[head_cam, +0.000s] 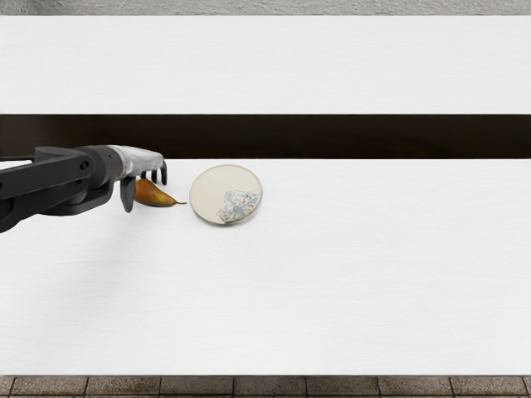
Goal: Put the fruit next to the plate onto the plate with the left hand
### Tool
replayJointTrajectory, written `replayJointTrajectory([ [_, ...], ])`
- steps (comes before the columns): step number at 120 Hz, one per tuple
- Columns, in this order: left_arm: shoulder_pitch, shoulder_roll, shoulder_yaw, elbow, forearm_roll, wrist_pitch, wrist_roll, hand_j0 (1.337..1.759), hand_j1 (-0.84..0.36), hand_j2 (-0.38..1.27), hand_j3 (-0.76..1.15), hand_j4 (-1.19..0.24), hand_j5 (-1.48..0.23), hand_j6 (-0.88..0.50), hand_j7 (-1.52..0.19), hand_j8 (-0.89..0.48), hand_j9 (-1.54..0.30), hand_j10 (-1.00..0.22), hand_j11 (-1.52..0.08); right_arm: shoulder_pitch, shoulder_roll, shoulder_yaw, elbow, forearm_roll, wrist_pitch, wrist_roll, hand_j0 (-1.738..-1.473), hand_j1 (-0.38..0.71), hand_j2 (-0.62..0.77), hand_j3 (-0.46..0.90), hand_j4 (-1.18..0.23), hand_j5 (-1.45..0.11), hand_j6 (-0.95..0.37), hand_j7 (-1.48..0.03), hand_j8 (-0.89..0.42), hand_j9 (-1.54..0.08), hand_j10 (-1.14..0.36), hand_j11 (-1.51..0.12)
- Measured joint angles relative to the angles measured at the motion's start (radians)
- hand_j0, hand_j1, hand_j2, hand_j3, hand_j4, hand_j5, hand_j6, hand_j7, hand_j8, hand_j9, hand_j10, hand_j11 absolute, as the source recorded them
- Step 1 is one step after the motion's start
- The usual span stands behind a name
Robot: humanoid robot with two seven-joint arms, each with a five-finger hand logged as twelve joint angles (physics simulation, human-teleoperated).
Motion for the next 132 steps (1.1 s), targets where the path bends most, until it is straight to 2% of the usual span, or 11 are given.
replayJointTrajectory([
  [40,0.000,0.006,0.000,-0.003,-0.049,-0.005,0.004,1.658,-0.30,0.12,0.00,-0.55,-0.72,-0.51,-0.72,-0.55,-0.72,-0.55,-0.72,0.000,0.000,0.000,0.000,0.000,0.000,0.000,-1.658,-0.31,-0.01,0.00,-0.03,-0.04,-0.03,-0.04,-0.03,-0.04,-0.03,-0.04],
  [60,0.001,0.014,0.000,-0.002,-0.067,-0.007,0.010,1.655,-0.31,0.25,0.00,-0.58,-0.84,-0.50,-0.84,-0.59,-0.84,-0.64,-0.84,0.000,0.000,0.000,0.000,0.000,0.000,0.000,-1.658,-0.31,-0.01,0.00,-0.03,-0.04,-0.03,-0.04,-0.03,-0.04,-0.03,-0.04],
  [75,0.000,0.014,0.001,-0.001,-0.071,-0.007,0.015,1.655,-0.29,0.37,0.00,-0.65,-0.89,-0.57,-0.89,-0.61,-0.90,-0.67,-0.90,0.001,0.000,0.000,0.000,0.000,0.000,0.000,-1.658,-0.31,-0.01,0.00,-0.03,-0.04,-0.03,-0.04,-0.03,-0.04,-0.03,-0.04],
  [76,0.000,0.014,0.002,-0.001,-0.071,-0.007,0.016,1.655,-0.29,0.42,0.00,-0.65,-0.89,-0.57,-0.90,-0.60,-0.90,-0.68,-0.90,0.001,0.000,0.000,0.000,0.000,0.000,0.000,-1.658,-0.31,-0.01,0.00,-0.03,-0.04,-0.03,-0.04,-0.03,-0.04,-0.03,-0.04],
  [102,-0.012,0.023,-0.001,0.001,-0.093,-0.031,0.019,1.655,-0.27,0.39,0.00,-0.65,-0.94,-0.57,-0.93,-0.60,-0.94,-0.70,-0.94,0.001,0.000,0.000,0.000,0.000,0.000,0.000,-1.658,-0.31,-0.01,0.00,-0.03,-0.04,-0.03,-0.04,-0.03,-0.04,-0.03,-0.04],
  [103,-0.013,0.026,-0.001,0.001,-0.094,-0.032,0.019,1.655,-0.27,0.43,0.00,-0.65,-0.94,-0.57,-0.93,-0.59,-0.94,-0.71,-0.94,0.001,0.000,0.000,0.000,0.000,0.000,0.000,-1.658,-0.31,-0.01,0.00,-0.03,-0.04,-0.03,-0.04,-0.03,-0.04,-0.03,-0.04],
  [123,-0.051,0.074,-0.041,0.000,-0.140,-0.099,0.020,1.654,-0.26,0.36,0.00,-0.66,-0.95,-0.57,-0.94,-0.60,-0.94,-0.71,-0.94,0.002,0.000,0.000,0.000,0.000,0.000,0.000,-1.658,-0.31,-0.01,0.00,-0.03,-0.04,-0.03,-0.04,-0.03,-0.04,-0.03,-0.04],
  [128,-0.059,0.074,-0.049,-0.001,-0.149,-0.112,0.020,1.655,-0.28,0.48,0.00,-0.67,-0.95,-0.57,-0.94,-0.60,-0.94,-0.72,-0.94,0.002,0.000,0.000,0.000,0.000,0.000,0.000,-1.658,-0.31,-0.01,0.00,-0.03,-0.04,-0.03,-0.04,-0.03,-0.04,-0.03,-0.04],
  [132,-0.069,0.073,-0.054,-0.001,-0.156,-0.119,0.020,1.655,-0.29,0.49,0.00,-0.67,-0.95,-0.57,-0.94,-0.61,-0.94,-0.72,-0.94,0.002,0.000,0.000,0.000,0.000,0.000,0.000,-1.658,-0.31,-0.01,0.00,-0.03,-0.04,-0.03,-0.04,-0.03,-0.04,-0.03,-0.04],
])
